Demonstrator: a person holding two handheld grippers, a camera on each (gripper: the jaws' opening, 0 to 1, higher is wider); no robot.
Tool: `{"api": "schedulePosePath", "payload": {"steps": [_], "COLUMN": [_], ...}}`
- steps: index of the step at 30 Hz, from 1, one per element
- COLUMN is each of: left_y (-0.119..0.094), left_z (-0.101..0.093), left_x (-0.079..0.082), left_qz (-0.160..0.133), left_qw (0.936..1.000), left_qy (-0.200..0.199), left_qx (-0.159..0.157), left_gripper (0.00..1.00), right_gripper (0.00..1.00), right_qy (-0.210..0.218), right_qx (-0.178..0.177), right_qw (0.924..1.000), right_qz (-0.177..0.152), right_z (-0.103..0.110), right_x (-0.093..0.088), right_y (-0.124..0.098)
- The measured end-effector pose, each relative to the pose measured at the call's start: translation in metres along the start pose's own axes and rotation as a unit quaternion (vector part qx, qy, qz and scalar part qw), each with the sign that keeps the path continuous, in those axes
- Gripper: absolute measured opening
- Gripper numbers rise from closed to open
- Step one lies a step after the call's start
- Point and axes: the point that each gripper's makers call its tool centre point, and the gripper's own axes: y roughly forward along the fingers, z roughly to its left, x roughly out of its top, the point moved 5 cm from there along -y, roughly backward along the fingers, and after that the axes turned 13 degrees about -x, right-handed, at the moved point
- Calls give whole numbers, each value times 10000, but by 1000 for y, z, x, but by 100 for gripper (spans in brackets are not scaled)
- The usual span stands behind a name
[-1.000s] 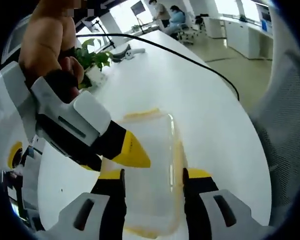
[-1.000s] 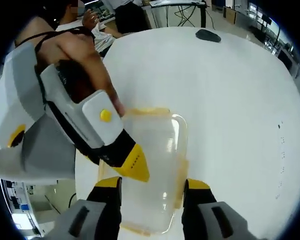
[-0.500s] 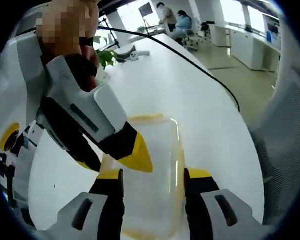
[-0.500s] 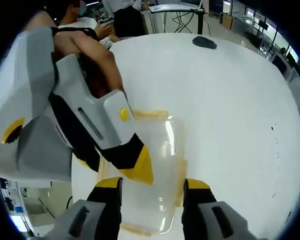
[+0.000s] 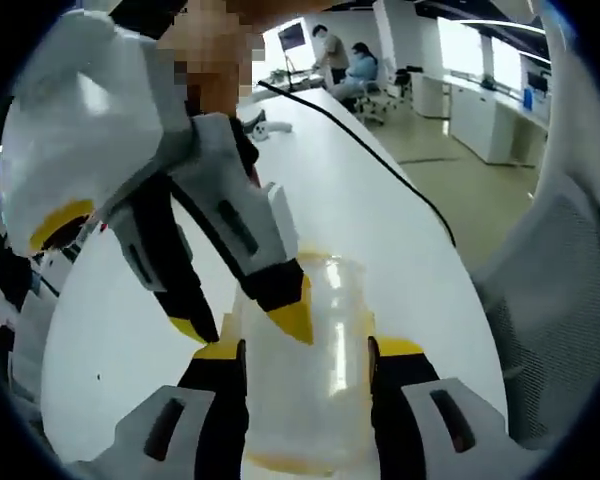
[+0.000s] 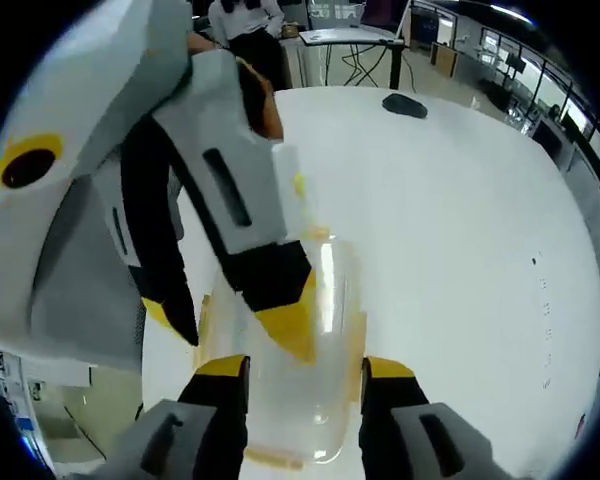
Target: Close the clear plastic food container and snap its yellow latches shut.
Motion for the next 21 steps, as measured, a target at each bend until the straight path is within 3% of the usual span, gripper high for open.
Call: {"api": "schedulePosePath", "payload": {"steps": [4, 6, 8, 13, 16, 19, 21], "left_y": [-13, -17, -21, -28, -32, -32, -30], "left_z": [9, 11, 15, 16, 13, 12, 11], "left_x": [-6, -6, -8, -8, -2, -8, -12], "left_qz": [-98, -183, -90, -86, -234, -12, 144], "left_qw": [9992, 9991, 9994, 9991, 9973, 9965, 9957], "left_qy": [-376, -388, -322, -352, -491, -565, -574], "left_qx": [81, 2, 37, -228, -497, -618, -714], "left_gripper": [54, 54, 55, 60, 65, 74, 79], "right_gripper": [47, 48, 50, 60, 63, 70, 82], "right_qy": [7, 0, 36, 145, 115, 214, 416], "right_qx": [-200, -328, -404, -525, -552, -534, -541], "right_qw": [9997, 9993, 9989, 9976, 9973, 9970, 9963], "right_qz": [-122, -182, -233, -418, -467, -527, -527], "right_z": [-1, -2, -1, 5, 11, 16, 21], "right_x": [1, 1, 2, 2, 0, -3, -6], "right_y": [-7, -10, -14, -23, -25, -27, -26]}}
